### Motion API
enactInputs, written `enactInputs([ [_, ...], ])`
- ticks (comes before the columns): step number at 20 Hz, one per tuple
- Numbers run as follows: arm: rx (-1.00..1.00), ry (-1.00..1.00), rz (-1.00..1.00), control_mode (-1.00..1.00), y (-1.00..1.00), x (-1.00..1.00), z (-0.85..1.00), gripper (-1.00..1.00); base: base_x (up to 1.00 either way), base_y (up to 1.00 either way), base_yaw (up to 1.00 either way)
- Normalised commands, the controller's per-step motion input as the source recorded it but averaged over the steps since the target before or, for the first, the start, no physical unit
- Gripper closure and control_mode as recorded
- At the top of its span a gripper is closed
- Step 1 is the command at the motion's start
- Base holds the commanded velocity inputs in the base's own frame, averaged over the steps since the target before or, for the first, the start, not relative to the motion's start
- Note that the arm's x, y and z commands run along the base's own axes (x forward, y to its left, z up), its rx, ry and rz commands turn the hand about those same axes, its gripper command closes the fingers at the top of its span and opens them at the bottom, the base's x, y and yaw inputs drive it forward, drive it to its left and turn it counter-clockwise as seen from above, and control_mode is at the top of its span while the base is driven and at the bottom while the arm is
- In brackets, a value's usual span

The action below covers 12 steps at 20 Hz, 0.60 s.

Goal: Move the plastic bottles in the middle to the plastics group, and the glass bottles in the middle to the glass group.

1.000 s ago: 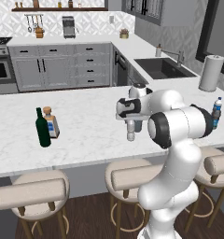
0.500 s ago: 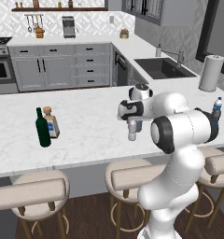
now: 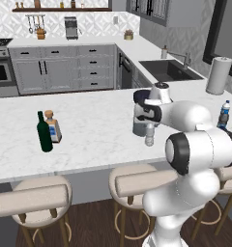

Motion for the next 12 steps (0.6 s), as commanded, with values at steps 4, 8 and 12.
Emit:
enactInputs([
  [4,-0.05,0.03,-0.1,-1.0,-0.66,-0.13,0.27,1.0,0.0,0.0,0.0],
  [8,-0.07,0.0,-0.12,-1.0,-0.7,-0.01,0.22,1.0,0.0,0.0,0.0],
  [12,-0.04,0.0,-0.13,-1.0,-0.71,0.0,0.18,1.0,0.0,0.0,0.0],
])
